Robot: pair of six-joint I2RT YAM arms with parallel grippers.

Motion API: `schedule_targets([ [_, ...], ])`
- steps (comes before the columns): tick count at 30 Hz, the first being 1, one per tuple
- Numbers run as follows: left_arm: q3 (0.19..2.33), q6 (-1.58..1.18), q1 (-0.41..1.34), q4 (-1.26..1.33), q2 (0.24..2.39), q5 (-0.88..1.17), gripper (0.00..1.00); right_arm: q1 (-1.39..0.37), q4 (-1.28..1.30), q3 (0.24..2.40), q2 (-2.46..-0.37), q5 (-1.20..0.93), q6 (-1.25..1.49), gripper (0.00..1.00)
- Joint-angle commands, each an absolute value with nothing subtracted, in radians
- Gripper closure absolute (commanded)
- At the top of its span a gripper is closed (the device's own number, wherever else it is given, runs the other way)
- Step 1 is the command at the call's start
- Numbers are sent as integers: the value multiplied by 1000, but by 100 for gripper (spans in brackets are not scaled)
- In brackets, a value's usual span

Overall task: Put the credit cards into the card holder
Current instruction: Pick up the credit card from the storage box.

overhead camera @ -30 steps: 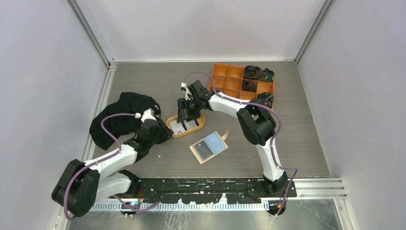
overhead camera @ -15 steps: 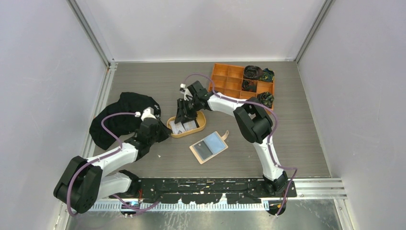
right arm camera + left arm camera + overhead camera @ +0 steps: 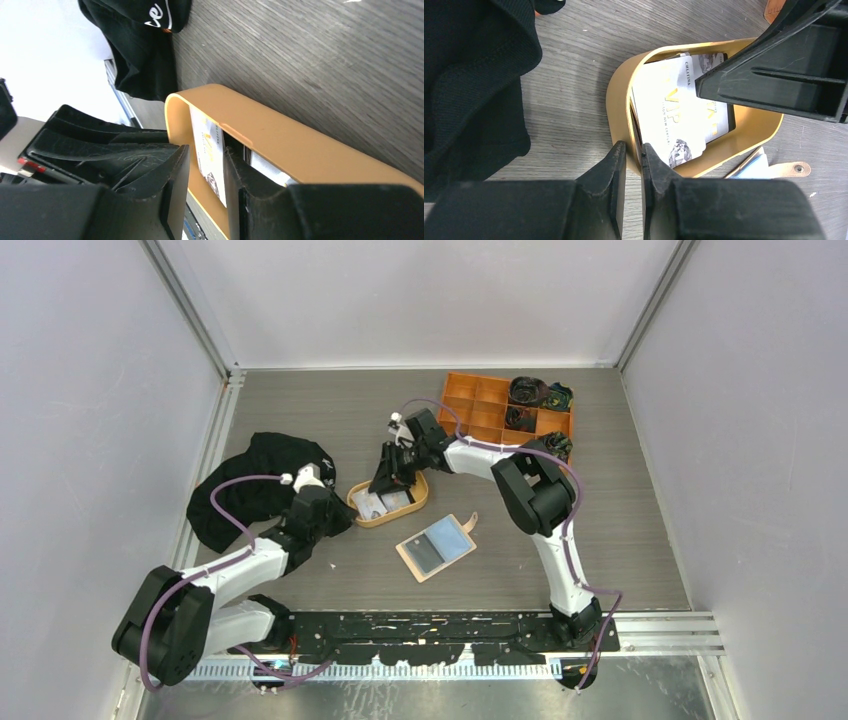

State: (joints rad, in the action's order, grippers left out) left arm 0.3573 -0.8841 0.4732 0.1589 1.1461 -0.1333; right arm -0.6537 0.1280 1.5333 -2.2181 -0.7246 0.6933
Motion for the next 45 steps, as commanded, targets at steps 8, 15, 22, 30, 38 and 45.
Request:
schedule_targets([
  [8,370,-896,480,202,1141,-110,86,-690,7,1527,-2128,-873,771,68],
  [15,373,-893,480,204,1136,-103,85,-699,261,1601,-2156,-711,602,67],
  [22,376,-887,480,209,1140,-93,84,-699,353,1625,-2149,-616,527,59],
  [30,374,-887,480,235,1144,-62,82,-699,276,1632,-2224,-770,633,58],
  [38,368,-887,480,252,1129,-37,81,-701,313,1642,-2242,-729,606,58],
  [45,353,-887,480,241,1094,-35,79,-696,359,1653,-2230,-716,577,65],
])
